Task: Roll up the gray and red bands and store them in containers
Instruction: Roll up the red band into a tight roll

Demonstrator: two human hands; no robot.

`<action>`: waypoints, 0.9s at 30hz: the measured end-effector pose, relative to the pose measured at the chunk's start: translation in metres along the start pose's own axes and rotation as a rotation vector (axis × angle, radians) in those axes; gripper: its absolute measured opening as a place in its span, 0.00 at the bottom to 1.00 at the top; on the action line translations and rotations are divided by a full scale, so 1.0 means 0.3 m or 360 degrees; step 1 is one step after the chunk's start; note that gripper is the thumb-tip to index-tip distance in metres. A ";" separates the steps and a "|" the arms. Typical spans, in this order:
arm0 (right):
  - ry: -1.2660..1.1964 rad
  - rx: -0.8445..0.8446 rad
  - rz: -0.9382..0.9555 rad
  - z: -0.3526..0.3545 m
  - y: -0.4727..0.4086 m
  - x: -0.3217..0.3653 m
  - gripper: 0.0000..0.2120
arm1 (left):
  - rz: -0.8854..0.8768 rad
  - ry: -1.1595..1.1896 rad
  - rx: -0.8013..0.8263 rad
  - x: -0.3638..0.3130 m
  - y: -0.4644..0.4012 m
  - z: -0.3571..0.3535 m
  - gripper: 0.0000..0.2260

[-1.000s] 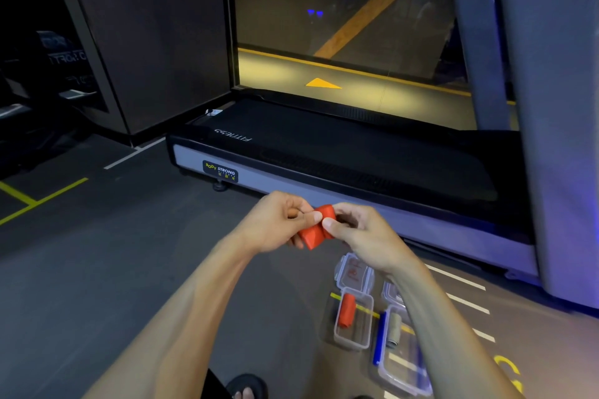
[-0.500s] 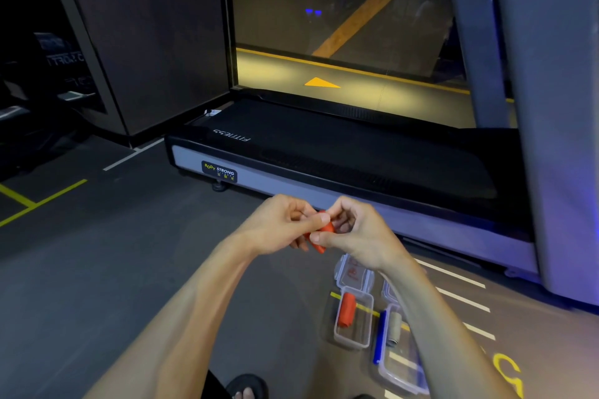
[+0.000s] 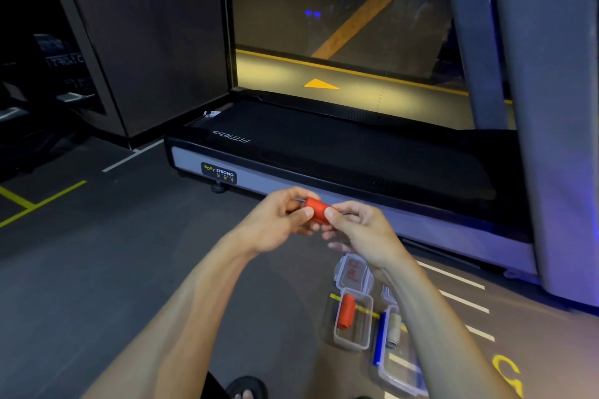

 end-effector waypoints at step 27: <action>-0.0824 -0.0261 -0.0043 0.013 0.006 0.031 0.12 | -0.0336 -0.0393 -0.0380 -0.114 -0.017 -0.034 0.09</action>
Point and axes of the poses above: each hand's wrist, its own y-axis away from the middle knuckle, its own z-axis out of the back of the hand, x = y × z, the point moved 10 cm from there along -y, towards the middle knuckle, and after that the axes turned 4 degrees about -z, right-handed, at the moved point
